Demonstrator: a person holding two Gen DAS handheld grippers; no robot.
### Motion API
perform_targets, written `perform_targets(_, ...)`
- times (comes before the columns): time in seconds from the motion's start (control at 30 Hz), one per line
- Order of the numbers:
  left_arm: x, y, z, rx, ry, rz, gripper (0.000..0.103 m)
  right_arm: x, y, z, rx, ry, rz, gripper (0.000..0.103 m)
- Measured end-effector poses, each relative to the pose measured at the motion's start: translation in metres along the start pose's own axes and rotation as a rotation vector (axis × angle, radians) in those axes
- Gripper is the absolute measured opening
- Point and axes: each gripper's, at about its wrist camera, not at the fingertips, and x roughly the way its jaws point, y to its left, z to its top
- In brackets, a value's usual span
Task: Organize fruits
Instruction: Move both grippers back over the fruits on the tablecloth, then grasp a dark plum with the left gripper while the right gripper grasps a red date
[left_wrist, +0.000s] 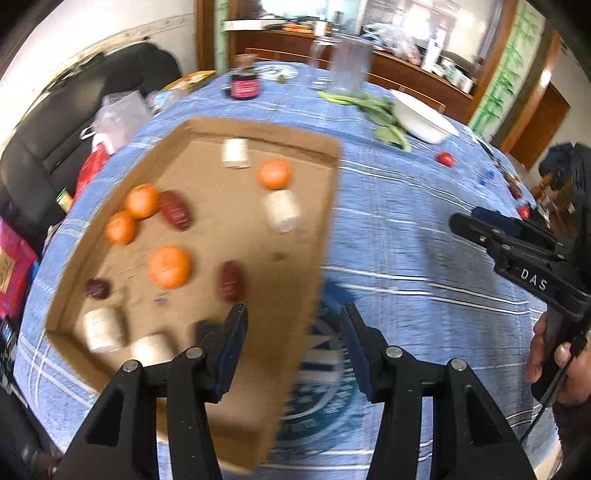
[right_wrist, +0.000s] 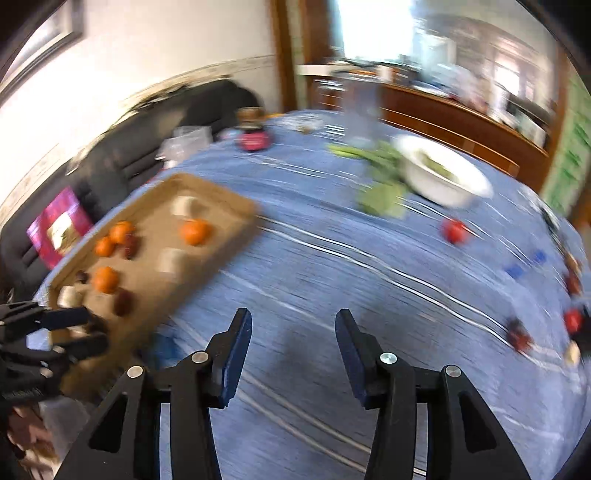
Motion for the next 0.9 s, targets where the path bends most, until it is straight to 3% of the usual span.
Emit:
perform_targets(0.2,0.017,-0.067,0.011,0.109,0.016,-0.051,0.054,-0.024,-0.106,-0.024,0.123,0.011,-0.158,0.051)
perform_targets(0.37,0.033,-0.114,0.022,0.176,0.027,-0.076,0.056,-0.027,-0.178,-0.037,0.214,0.032,-0.209,0.050)
perform_targets(0.5,0.045,-0.144,0.031,0.209,0.036,-0.079,0.056,-0.016,-0.201,-0.038,0.234,0.043,-0.189,0.050)
perform_targets(0.8,0.057,-0.175,0.048,0.220,0.030,-0.081,0.061,0.011,-0.203,-0.030,0.150,0.044,-0.146,0.049)
perform_targets(0.87,0.061,-0.182,0.054,0.223,0.030,-0.082,0.061,0.011,-0.204,-0.030,0.141,0.039,-0.142,0.034)
perform_targets(0.9,0.063,-0.188,0.057,0.226,0.030,-0.084,0.061,0.010,-0.203,-0.031,0.131,0.037,-0.143,0.033)
